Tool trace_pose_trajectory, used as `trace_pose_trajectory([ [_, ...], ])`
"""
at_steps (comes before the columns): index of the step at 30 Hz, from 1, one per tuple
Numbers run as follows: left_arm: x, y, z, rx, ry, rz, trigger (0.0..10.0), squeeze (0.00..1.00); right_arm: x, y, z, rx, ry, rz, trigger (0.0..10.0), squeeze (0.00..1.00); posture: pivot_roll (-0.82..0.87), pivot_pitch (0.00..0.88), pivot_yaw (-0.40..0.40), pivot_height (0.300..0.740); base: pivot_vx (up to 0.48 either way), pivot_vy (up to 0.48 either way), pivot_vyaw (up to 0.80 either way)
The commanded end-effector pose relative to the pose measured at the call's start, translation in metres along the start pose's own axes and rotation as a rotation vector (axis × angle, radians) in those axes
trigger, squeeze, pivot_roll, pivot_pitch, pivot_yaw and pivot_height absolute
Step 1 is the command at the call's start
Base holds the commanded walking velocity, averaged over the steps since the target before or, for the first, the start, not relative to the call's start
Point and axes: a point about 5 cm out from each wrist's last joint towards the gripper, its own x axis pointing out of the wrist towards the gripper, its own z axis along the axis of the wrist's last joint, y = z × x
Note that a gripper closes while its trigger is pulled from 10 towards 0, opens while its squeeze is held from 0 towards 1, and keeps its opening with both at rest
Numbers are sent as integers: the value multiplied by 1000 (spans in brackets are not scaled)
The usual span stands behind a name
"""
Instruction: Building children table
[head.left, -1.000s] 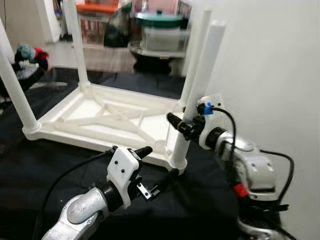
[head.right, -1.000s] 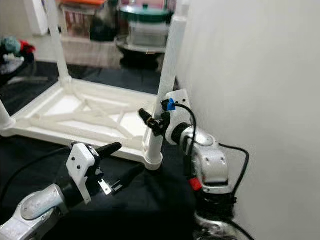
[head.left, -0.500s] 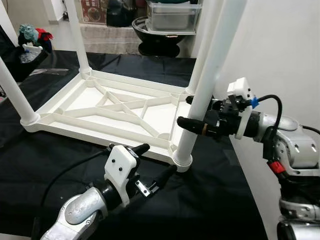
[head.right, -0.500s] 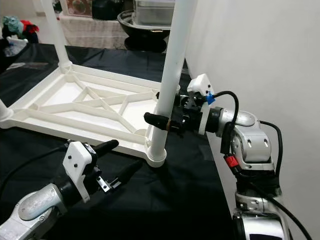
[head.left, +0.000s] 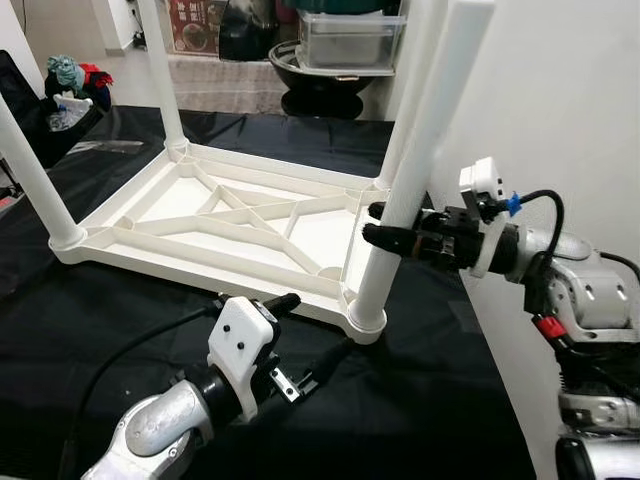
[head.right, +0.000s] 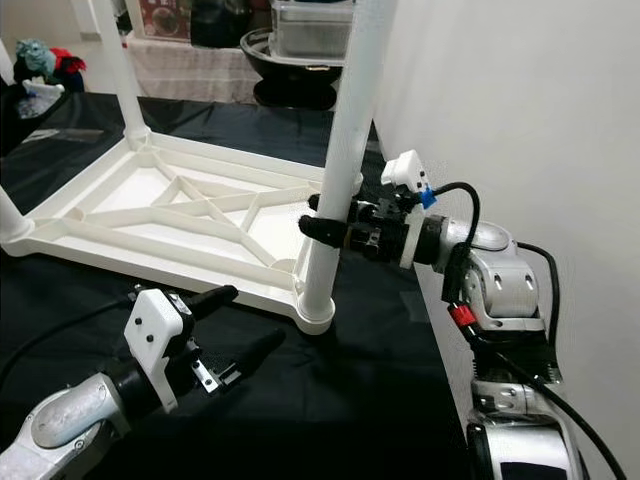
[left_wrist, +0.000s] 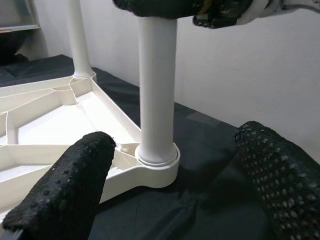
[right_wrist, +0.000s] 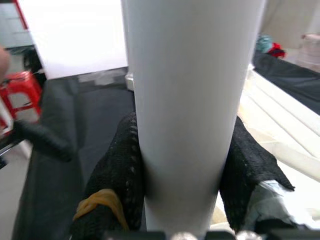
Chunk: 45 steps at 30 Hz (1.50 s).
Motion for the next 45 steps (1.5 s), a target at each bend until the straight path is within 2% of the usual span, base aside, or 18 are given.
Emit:
trace_pose_trajectory([
  [1, -1, 0, -3, -10, 16, -3, 10000, 0, 6, 1, -7, 39, 29, -90, 0, 0, 28, 57, -105, 740, 0, 0, 0],
  [2, -1, 0, -3, -11, 16, -4, 10000, 0, 11, 8, -15, 71, 53, -138, 0, 0, 23, 54, -103, 740, 0, 0, 0],
  [4, 0, 0, -3, -11, 15, -7, 10000, 0, 18, 11, -41, 163, 255, -416, 0, 0, 24, 53, -101, 740, 0, 0, 0],
  [7, 0, 1, -3, -9, 15, -10, 10000, 0, 16, 16, -48, 205, 316, -554, 0, 0, 15, 51, -103, 740, 0, 0, 0],
  [8, 0, 2, -3, -9, 15, -9, 10000, 0, 18, 26, -50, 212, 343, -620, 0, 0, 4, 54, -99, 740, 0, 0, 0],
  [11, 1, 4, -3, -10, 14, -6, 10000, 0, 25, 43, -50, 245, 325, -632, 0, 0, -9, 47, -93, 740, 0, 0, 0],
  [18, 7, 2, -3, -10, 1, -19, 10000, 0, 27, 32, -36, 196, 303, -668, 0, 0, -7, 36, -103, 740, 0, 0, 0],
  [25, 7, 3, -3, -9, 2, -13, 10000, 0, 34, 36, -31, 213, 283, -684, 0, 0, -8, 39, -98, 740, 0, 0, 0],
  [26, 6, 4, -4, -9, 5, -11, 10000, 0, 38, 38, -30, 239, 258, -678, 10000, 0, -13, 39, -92, 740, 0, 0, 0],
  [29, 7, 5, -5, -3, 8, -7, 10000, 0, 36, 35, -30, 229, 239, -679, 10000, 0, -16, 36, -91, 740, 0, 0, 0],
  [30, 8, 7, -6, 5, 11, 4, 10000, 0, 30, 31, -31, 220, 219, -682, 10000, 71, -22, 38, -89, 740, 0, 0, 0],
  [31, 8, 10, -7, 15, 16, 18, 10000, 0, 24, 26, -31, 206, 190, -690, 10000, 784, -26, 36, -87, 740, 0, 0, 0],
  [32, 8, 10, -7, 15, 16, 18, 10000, 0, 24, 26, -31, 206, 190, -690, 10000, 784, -26, 36, -87, 740, 0, 0, 0],
  [33, 9, 13, -8, 25, 23, 40, 10000, 0, 17, 22, -30, 199, 162, -691, 10000, 1000, -30, 36, -85, 740, 0, 0, 0],
  [37, 12, 18, -11, 36, 31, 78, 10000, 0, 3, 17, -27, 180, 104, -676, 10000, 1000, -40, 34, -81, 740, 0, 0, 0],
  [38, 14, 25, -14, 45, 38, 129, 10000, 0, -16, 15, -24, 138, 63, -662, 10000, 1000, -60, 33, -72, 740, 0, 0, 0],
  [40, 16, 28, -15, 52, 45, 155, 10000, 0, -24, 17, -24, 142, 48, -644, 10000, 1000, -62, 32, -71, 740, 0, 0, 0],
  [45, 17, 36, -17, 50, 41, 211, 10000, 0, -35, 27, -38, 115, 143, -600, 10000, 1000, -79, 31, -63, 740, 0, 0, 0],
])
